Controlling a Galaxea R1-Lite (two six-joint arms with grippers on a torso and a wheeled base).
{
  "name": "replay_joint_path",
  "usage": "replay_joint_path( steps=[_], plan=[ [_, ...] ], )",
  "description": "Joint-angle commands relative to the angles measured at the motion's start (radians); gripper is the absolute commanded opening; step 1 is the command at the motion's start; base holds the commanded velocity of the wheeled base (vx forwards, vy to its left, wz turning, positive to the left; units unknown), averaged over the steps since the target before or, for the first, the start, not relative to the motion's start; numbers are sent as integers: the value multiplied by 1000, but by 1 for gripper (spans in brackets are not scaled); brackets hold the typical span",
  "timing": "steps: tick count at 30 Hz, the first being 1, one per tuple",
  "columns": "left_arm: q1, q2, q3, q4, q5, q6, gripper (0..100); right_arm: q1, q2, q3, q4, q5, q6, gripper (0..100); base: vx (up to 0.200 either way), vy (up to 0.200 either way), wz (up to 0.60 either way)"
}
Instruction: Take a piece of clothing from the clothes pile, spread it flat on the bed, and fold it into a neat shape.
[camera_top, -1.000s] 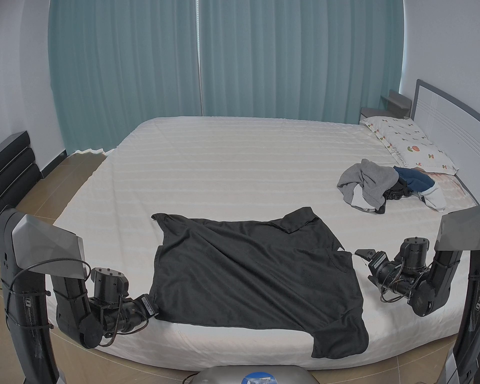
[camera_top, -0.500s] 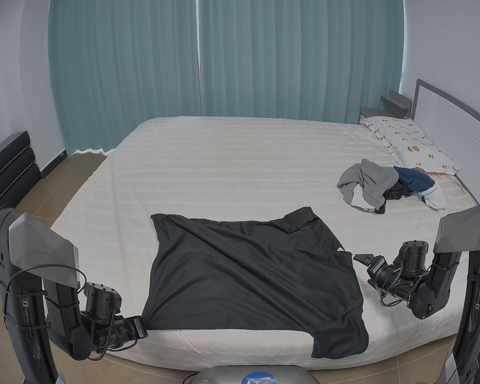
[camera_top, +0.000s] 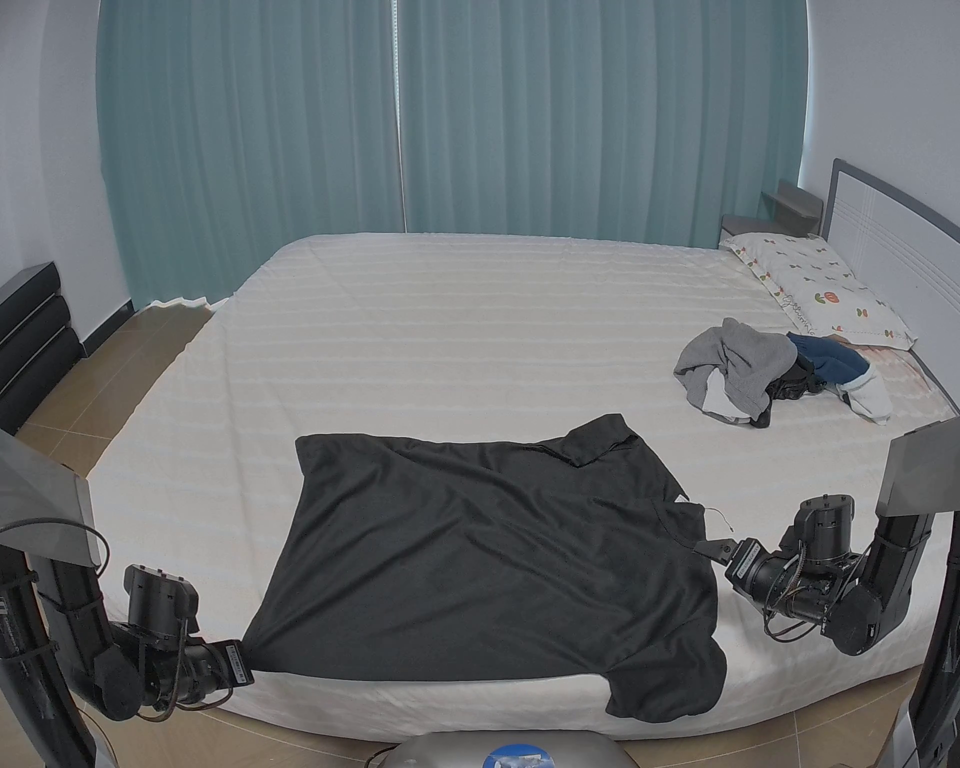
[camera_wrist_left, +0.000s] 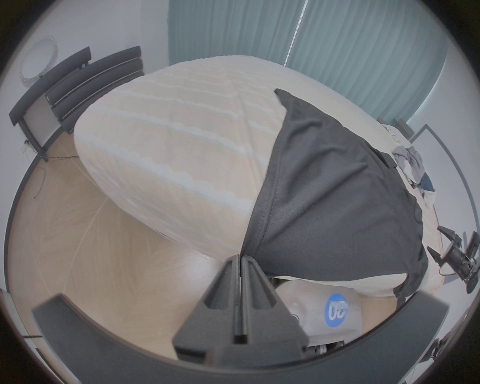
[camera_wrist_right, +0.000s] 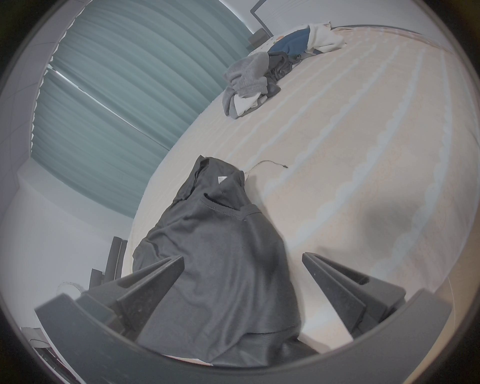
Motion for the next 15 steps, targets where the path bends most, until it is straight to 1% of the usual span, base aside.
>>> replay_joint_path(
  steps=[1, 3, 9, 15],
  plan=[
    [110, -39, 17, 22, -4, 65, 0, 15, 17, 30, -3, 7, -3, 100, 0, 0, 0],
    [138, -56, 17, 22, -9, 79, 0, 32, 38, 22, -3, 4, -3, 100, 0, 0, 0],
    [134, -49, 18, 25, -56, 70, 0, 53, 84, -24, 2, 4, -6, 100, 0, 0, 0],
    [134, -32, 18, 27, -75, 63, 0, 79, 133, -58, 8, -6, -7, 100, 0, 0, 0]
  ],
)
